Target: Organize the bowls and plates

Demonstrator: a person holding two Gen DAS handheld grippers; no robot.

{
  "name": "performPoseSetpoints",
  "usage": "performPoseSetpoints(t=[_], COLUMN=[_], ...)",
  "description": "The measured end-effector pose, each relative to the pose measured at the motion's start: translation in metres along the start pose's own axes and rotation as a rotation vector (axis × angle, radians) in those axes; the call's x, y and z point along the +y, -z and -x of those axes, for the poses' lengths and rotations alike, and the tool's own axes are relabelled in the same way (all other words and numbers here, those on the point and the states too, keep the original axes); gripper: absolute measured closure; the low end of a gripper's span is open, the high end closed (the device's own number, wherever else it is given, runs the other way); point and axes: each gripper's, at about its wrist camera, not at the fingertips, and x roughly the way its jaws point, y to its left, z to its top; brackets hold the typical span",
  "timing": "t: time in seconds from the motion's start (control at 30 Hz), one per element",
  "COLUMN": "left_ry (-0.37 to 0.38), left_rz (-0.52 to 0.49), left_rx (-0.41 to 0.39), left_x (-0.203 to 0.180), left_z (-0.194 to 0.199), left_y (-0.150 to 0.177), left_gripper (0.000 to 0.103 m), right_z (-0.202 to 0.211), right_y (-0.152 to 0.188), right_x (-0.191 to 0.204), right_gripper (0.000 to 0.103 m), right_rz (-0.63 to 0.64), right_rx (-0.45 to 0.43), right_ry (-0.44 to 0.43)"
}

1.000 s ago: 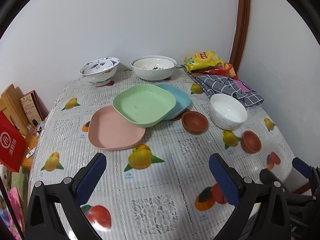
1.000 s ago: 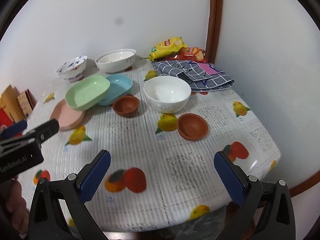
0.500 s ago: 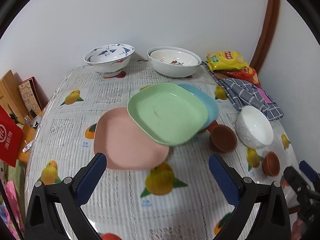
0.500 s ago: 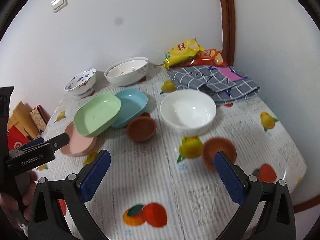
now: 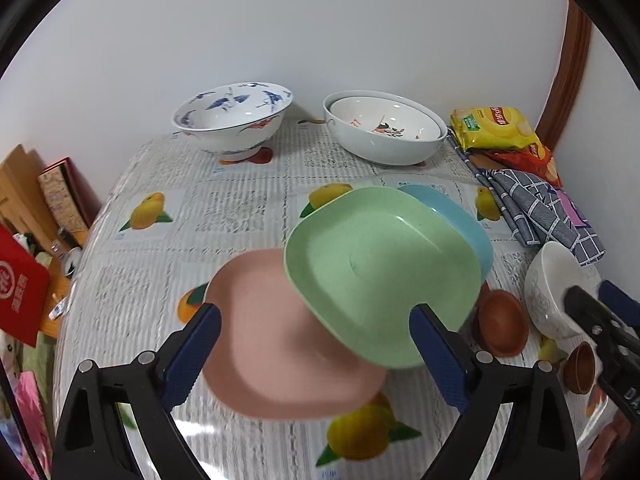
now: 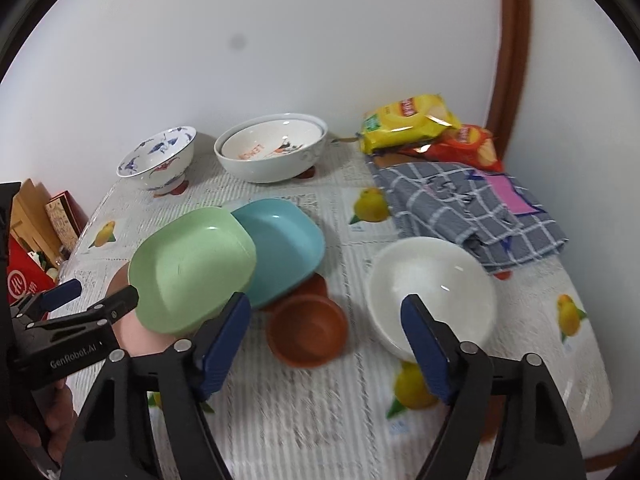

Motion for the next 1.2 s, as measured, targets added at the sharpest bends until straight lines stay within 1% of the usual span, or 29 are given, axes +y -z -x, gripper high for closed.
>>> performPoseSetpoints(t=[0.1, 0.13, 0.17, 0.2, 0.27, 0.33, 0.4, 0.5, 0.57, 0.63, 0.7, 0.8, 0.87, 0.93, 1.03, 1.1, 1.17, 1.2], left_ry=[0.015, 0.021, 0.028, 0.036, 0.039, 0.046, 0.031, 0.042, 0.043, 0.056, 0.069, 0.071, 0.076, 0.079, 0.083, 0.08, 0.078, 0.091], left_rz=[0.001, 0.005, 0.007, 0.013, 0.025, 0.012, 0.004, -0.001, -0.008, -0.01, 0.002, 0.014, 0.025, 0.029, 0.024, 0.027, 0.04, 0.049], left_rx=[0.024, 0.027, 0.029, 0.036, 0.041, 0.032, 0.038, 0.046, 0.042, 0.038, 0.033, 0.036, 0.044, 0.048, 0.048, 0.052, 0.059, 0.068], left_x=[0.001, 0.002, 0.003, 0.005, 0.007, 0.007, 0.006, 0.006, 0.006, 0.006, 0.008, 0.01, 0.012, 0.011, 0.011, 0.011, 0.012, 0.013], left_z=[-0.014, -0.018, -0.021, -0.026, -0.033, -0.038, -0.046, -0.055, -0.06, -0.063, -0.064, -0.068, -0.071, -0.073, -0.074, -0.075, -0.077, -0.078], left_y=[-0.01, -0.013, -0.015, -0.019, -0.023, -0.026, -0.03, -0.033, -0.034, -0.035, -0.036, -0.037, -0.036, -0.036, -0.034, -0.033, -0.033, -0.032], left_gripper=[0.01, 0.015, 0.022, 0.024, 0.024, 0.025, 0.025, 0.025, 0.025, 0.025, 0.028, 0.034, 0.042, 0.044, 0.051, 0.053, 0.06, 0.062], right_z=[-0.017, -0.023, -0.028, -0.033, -0.045, -0.056, -0.064, -0.072, -0.079, -0.086, -0.091, -0.096, -0.096, -0.098, -0.1, -0.102, -0.104, -0.105], right_y=[-0.007, -0.01, -0.012, -0.013, -0.016, -0.017, -0.018, -0.017, -0.017, -0.017, -0.017, -0.017, -0.017, -0.017, -0.016, -0.015, -0.015, -0.014], right_x=[0.007, 0.01, 0.013, 0.015, 0.022, 0.026, 0.031, 0.037, 0.04, 0.042, 0.042, 0.045, 0.046, 0.048, 0.049, 0.049, 0.049, 0.049], right_gripper=[0.031, 0.031, 0.031, 0.031, 0.032, 0.038, 0.038, 0.039, 0.043, 0.052, 0.057, 0.061, 0.063, 0.066, 0.067, 0.069, 0.073, 0.074], right_rz=[-0.006, -0.001, 0.006, 0.016, 0.033, 0.037, 0.045, 0.049, 0.047, 0.04, 0.033, 0.029, 0.033, 0.035, 0.035, 0.029, 0.019, 0.016], right_rx=[0.014, 0.018, 0.021, 0.026, 0.045, 0.064, 0.078, 0.072, 0.079, 0.096, 0.107, 0.107, 0.1, 0.1, 0.107, 0.114, 0.119, 0.122], right_ry=[-0.04, -0.044, -0.042, -0.04, -0.051, -0.068, -0.075, -0.071, -0.069, -0.079, -0.089, -0.086, -0.087, -0.09, -0.085, -0.089, -0.095, -0.098])
